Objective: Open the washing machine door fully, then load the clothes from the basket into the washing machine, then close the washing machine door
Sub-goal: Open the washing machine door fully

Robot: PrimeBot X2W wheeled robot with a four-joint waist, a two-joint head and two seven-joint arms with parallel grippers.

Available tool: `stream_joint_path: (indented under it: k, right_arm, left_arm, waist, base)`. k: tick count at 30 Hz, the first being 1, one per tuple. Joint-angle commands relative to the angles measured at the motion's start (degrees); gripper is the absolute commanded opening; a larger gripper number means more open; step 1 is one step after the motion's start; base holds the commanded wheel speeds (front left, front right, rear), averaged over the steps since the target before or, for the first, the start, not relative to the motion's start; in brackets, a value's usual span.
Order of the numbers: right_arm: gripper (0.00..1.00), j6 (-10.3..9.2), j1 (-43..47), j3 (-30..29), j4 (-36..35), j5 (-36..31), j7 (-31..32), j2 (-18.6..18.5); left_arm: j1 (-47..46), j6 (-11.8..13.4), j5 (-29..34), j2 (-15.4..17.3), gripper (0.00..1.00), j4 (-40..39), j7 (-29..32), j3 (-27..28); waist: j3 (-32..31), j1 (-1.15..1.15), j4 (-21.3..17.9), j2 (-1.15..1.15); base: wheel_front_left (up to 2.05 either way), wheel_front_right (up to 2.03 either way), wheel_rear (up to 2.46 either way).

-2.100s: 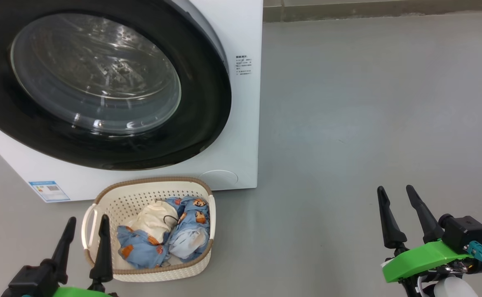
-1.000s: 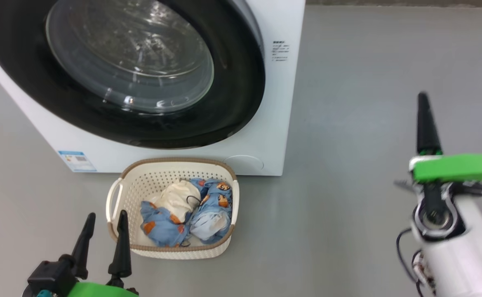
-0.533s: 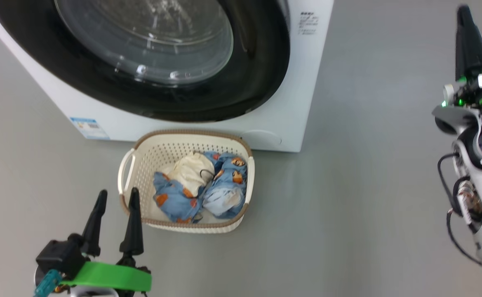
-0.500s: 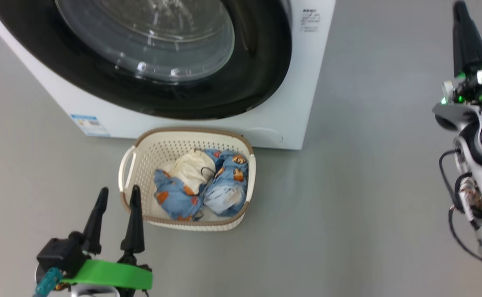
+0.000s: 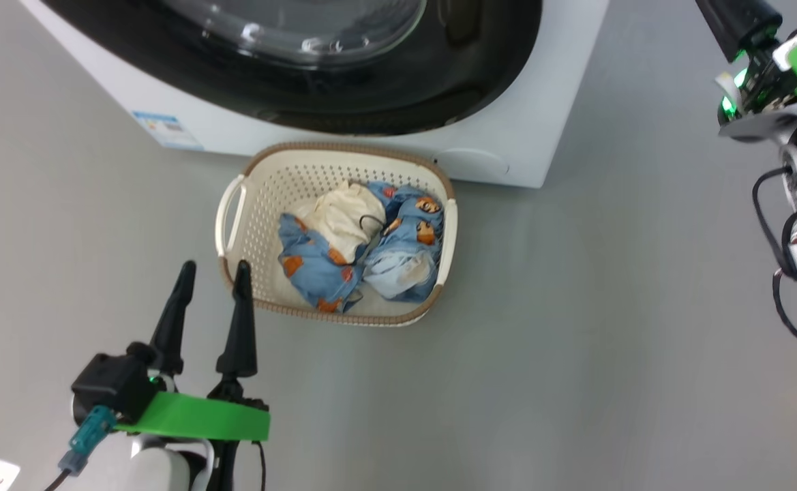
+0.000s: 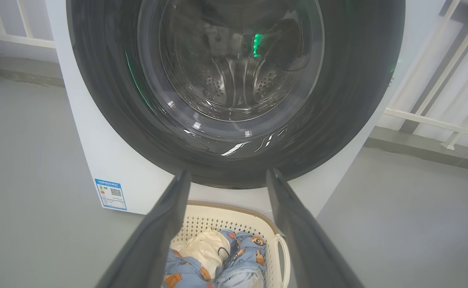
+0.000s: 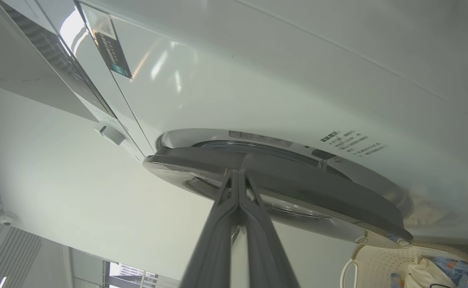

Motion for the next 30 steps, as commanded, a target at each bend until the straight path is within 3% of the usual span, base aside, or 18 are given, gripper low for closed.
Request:
stream_joint_path:
  k: [1,16,30]
  right_arm:
    - [0.00,0.28,-1.5,0.2,-1.4,0.6,0.7,-0.1]
    - [0.00,0.28,-12.1,0.4,2.5,2.8,13.7,-0.9]
    - [0.00,0.28,-18.7,1.6,5.3,-0.2,15.6,0.2]
  left_arm:
    - [-1.7,0.0,0.8,0.6,1.00,-1.9,-0.4,1.3]
    - [-5.2,0.0,0.2,0.4,1.00,-3.7,-0.4,-3.2]
    - [-6.5,0.0,-1.9,0.4,1.00,-4.8,-0.4,-4.8]
  waist:
    - [2.2,-0.01,1.5,0.00]
    - [10.5,-0.01,5.5,0.00]
    - [13.9,-0.01,7.8,0.00]
  base:
    - [0.00,0.00,0.00]
    - [0.00,0.00,0.00]
    - [0.00,0.00,0.00]
